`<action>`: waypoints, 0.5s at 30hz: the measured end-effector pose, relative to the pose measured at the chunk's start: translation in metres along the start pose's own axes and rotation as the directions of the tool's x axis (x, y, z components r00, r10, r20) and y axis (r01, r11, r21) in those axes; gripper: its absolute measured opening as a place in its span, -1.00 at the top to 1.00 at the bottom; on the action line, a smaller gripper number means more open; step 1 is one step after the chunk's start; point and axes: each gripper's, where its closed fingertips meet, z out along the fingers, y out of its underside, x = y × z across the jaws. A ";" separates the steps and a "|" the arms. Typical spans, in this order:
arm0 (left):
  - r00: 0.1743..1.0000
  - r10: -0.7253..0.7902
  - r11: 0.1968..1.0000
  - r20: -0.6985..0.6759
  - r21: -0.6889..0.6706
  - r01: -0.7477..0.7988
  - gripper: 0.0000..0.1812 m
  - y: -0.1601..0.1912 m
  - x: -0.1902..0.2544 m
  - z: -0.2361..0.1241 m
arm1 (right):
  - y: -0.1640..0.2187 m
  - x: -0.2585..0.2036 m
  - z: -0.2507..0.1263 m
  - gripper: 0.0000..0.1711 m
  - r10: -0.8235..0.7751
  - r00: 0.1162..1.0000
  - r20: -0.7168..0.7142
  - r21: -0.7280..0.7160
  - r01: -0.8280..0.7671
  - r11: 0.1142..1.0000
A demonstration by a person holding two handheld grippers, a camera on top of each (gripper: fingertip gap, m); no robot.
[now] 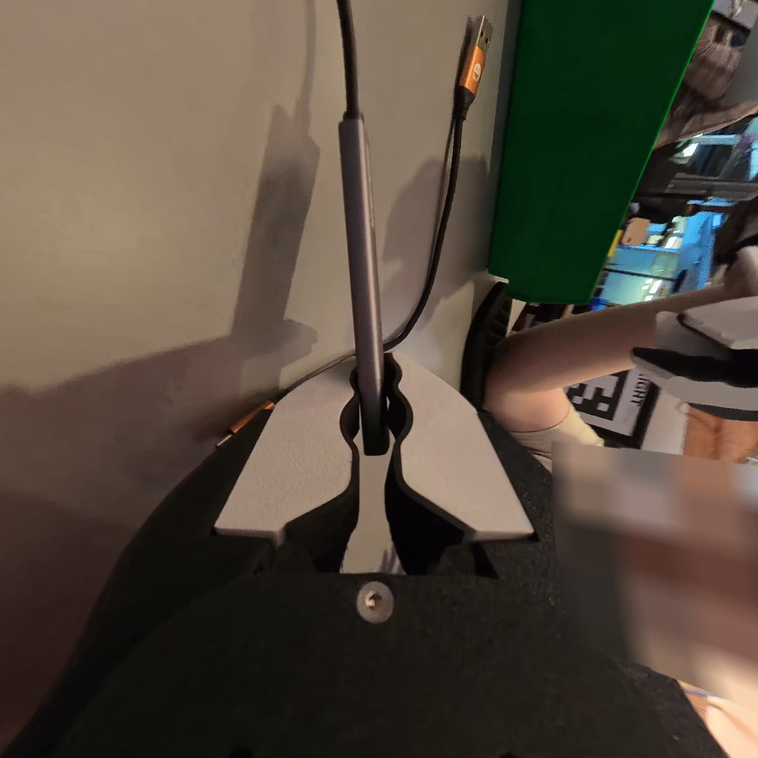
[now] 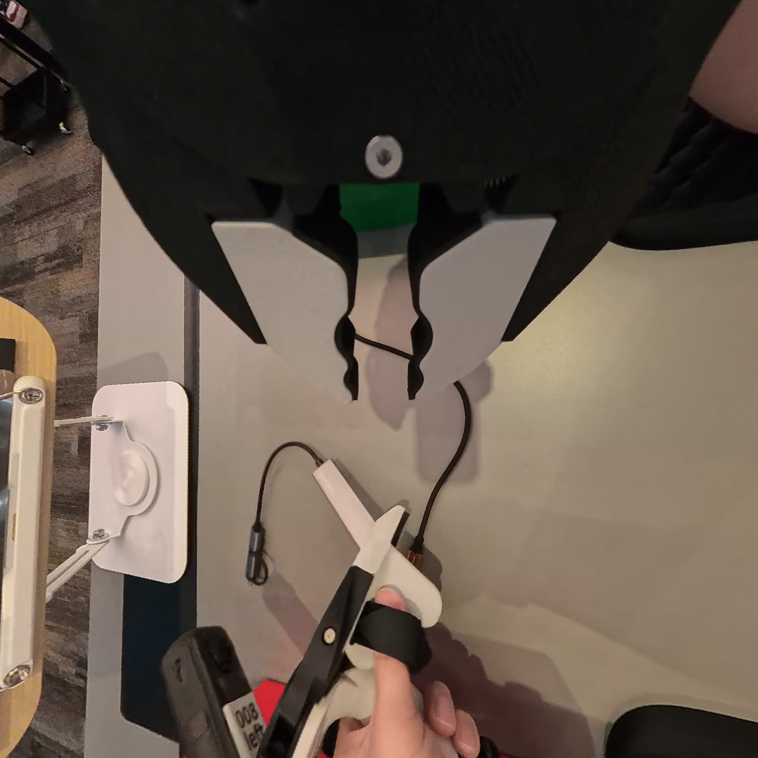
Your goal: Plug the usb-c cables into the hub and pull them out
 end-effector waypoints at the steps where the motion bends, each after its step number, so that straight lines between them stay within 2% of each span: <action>1: 0.999 -0.025 1.000 -0.029 -0.011 0.024 0.92 0.000 0.001 0.002 | 0.000 0.000 0.000 0.72 0.003 1.000 0.000 0.000 -0.003 1.000; 5: 0.986 -0.135 0.989 -0.094 -0.067 0.129 0.90 0.000 0.001 0.008 | 0.000 -0.001 -0.001 0.72 -0.003 1.000 0.000 -0.003 0.003 1.000; 7: 0.980 -0.186 0.979 -0.067 -0.097 0.179 0.69 0.002 -0.005 0.011 | -0.001 -0.003 -0.001 0.72 -0.011 1.000 0.001 -0.002 0.011 1.000; 9: 0.986 -0.162 0.983 -0.035 -0.098 0.158 0.68 0.002 -0.008 0.013 | -0.002 -0.005 -0.002 0.72 -0.021 1.000 0.005 0.002 0.021 1.000; 12: 0.992 -0.130 0.987 -0.006 -0.093 0.128 0.56 0.001 -0.004 0.012 | -0.004 -0.006 -0.004 0.72 -0.031 1.000 0.002 0.004 0.031 1.000; 15: 0.991 -0.088 0.991 0.096 -0.092 0.097 0.48 0.002 -0.007 0.007 | -0.004 -0.007 -0.004 0.72 -0.037 0.999 -0.002 0.000 0.037 0.999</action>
